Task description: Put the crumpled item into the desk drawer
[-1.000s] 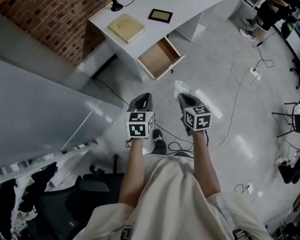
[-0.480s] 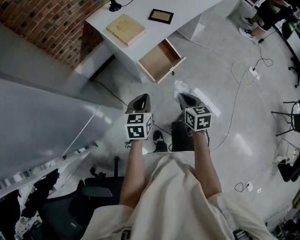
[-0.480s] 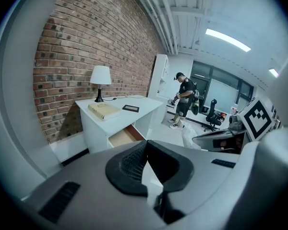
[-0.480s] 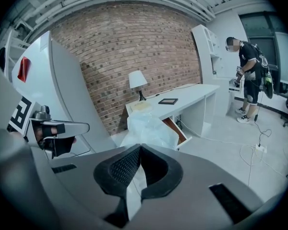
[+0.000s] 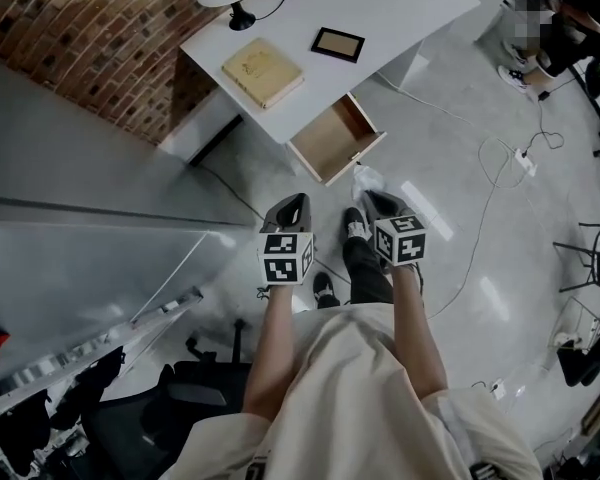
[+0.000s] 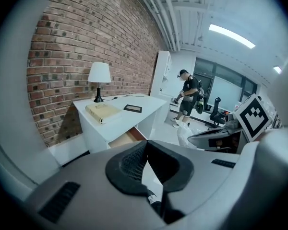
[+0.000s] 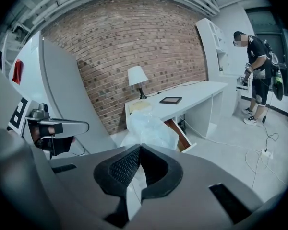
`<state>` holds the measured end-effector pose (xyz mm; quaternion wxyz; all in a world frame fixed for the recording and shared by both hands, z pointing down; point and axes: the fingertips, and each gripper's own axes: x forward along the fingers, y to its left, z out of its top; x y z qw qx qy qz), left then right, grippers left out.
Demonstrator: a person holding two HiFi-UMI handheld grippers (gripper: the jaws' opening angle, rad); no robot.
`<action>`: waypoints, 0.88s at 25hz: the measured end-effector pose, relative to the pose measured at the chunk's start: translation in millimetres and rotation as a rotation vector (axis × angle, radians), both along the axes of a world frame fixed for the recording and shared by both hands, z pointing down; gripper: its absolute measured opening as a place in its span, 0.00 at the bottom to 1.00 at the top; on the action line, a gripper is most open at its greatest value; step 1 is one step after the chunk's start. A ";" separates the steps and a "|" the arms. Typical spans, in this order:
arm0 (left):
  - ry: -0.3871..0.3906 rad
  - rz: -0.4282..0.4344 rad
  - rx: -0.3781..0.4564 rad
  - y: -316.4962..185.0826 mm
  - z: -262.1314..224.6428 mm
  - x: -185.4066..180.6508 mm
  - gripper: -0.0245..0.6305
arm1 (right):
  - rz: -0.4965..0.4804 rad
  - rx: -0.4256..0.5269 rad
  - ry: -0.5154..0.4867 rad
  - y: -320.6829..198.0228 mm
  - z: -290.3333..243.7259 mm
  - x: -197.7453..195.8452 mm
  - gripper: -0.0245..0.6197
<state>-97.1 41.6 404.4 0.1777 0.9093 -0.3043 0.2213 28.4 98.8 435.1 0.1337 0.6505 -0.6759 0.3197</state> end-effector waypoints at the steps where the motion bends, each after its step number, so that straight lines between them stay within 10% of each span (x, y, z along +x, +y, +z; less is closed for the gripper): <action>1: -0.003 -0.001 -0.004 -5.9 2.3 7.4 0.06 | -0.003 -0.004 -0.003 -6.9 2.0 6.3 0.08; 22: -0.162 0.031 -0.184 -78.5 97.6 118.9 0.06 | -0.379 -0.118 0.023 -128.1 80.8 100.4 0.08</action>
